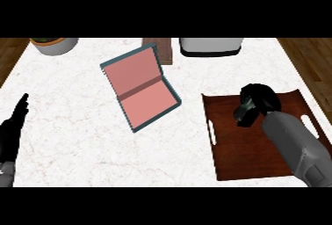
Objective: Pick the eggplant from the tray and place it in the cardboard box
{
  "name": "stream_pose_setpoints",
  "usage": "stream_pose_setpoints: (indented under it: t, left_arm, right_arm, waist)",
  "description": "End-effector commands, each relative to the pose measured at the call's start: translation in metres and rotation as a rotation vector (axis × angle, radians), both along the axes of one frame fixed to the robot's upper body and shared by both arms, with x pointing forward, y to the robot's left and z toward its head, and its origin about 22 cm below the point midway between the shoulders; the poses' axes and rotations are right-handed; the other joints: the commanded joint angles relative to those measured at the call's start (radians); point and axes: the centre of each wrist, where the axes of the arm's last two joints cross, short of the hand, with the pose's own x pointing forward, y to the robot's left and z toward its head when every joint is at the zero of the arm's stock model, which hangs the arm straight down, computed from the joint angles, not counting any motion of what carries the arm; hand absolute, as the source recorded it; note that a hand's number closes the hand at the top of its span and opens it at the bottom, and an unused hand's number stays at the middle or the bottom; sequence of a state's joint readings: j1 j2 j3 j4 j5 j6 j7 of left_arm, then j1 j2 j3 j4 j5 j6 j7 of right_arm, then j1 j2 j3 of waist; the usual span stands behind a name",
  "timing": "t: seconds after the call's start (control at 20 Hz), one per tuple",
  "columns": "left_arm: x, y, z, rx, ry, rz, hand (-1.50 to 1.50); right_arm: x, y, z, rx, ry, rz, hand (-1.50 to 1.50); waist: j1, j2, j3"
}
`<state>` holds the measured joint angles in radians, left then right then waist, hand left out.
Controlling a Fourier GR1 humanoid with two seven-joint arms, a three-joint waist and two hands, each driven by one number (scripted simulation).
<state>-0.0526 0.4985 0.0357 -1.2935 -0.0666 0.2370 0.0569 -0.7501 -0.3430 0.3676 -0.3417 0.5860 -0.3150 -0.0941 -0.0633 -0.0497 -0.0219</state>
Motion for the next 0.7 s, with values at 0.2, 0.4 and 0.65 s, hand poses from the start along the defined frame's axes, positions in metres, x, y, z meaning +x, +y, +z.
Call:
stream_pose_setpoints:
  t: [0.2, 0.4, 0.65]
  left_arm:
    - [-0.012, 0.007, -0.005, -0.003, 0.015, 0.025, 0.00]
    - [-0.013, 0.011, -0.001, 0.010, 0.003, 0.026, 0.00]
    - [-0.013, 0.005, 0.002, 0.001, -0.006, 0.024, 0.00]
  right_arm:
    - [0.030, 0.089, 0.062, 0.012, -0.403, 0.010, 1.50]
    - [0.019, 0.135, 0.084, 0.037, -0.469, 0.111, 1.50]
    - [-0.009, 0.188, 0.122, 0.117, -0.473, 0.141, 1.50]
  waist:
    - [-0.019, -0.005, 0.014]
    - [-0.026, -0.001, 0.016]
    - [-0.004, 0.014, 0.019]
